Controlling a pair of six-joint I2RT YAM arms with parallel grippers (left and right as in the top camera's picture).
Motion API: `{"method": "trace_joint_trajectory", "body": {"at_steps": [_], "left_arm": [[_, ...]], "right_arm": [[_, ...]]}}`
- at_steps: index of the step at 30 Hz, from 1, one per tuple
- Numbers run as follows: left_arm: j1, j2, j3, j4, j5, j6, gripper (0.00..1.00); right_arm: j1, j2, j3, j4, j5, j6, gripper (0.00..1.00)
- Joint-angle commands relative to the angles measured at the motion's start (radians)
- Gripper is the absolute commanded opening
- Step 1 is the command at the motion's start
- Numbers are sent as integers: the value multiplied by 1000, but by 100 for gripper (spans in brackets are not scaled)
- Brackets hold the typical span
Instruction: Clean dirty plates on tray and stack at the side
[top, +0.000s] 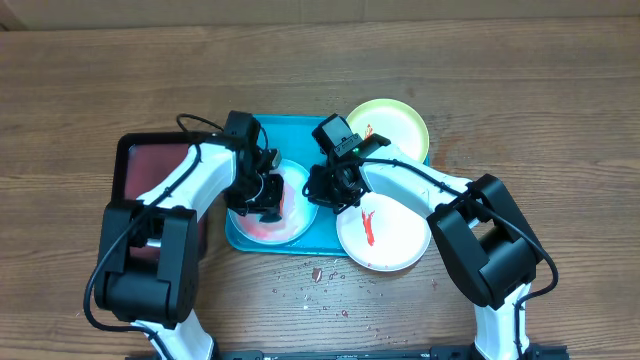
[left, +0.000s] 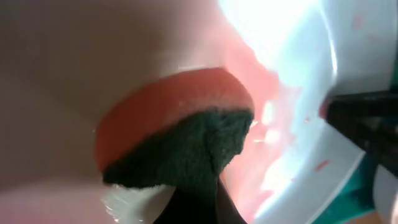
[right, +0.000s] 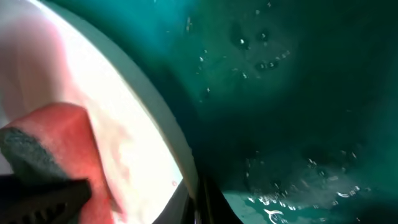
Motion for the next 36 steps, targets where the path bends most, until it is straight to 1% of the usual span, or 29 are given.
{"method": "trace_joint_trajectory", "body": {"at_steps": [1,3,6,8,9,10,11,12,16,20,23,26,33,36], "left_arm": [[1,18,151,-63,-74,-86,4],[11,18,243,-119,-148,-121,4],[35,18,394,-216,-234,-147,4],[57,18,484,-274,-254,-147,4],[72,18,533,-309,-264,-147,4],[89,18,577,-340,-270,-147,5],[108,18,617,-372,-273,-146,4],[129,18,654,-403,-275,-146,4],[229,18,764,-525,-282,-142,4],[332,18,806,-607,-282,-93,4],[416,18,807,-634,-281,-67,4],[485,18,807,-643,-270,-66,4],[578,18,807,-642,-259,-65,4],[602,18,807,-630,-263,-64,4]], "right_arm": [[-1,9,-11,12,18,27,14],[-1,9,-11,17,18,31,21],[-1,9,-11,40,18,31,25],[-1,9,-11,50,23,50,25],[0,9,-11,50,35,67,24],[2,9,-11,49,48,80,19],[4,9,-12,50,56,82,10],[8,9,-12,50,65,83,4],[20,8,-7,41,87,82,4],[20,3,61,-47,120,55,4],[28,-3,156,-154,194,13,4],[45,-3,254,-246,261,-29,4],[100,-3,409,-340,396,-58,4],[139,-3,490,-367,500,-57,4]]}}
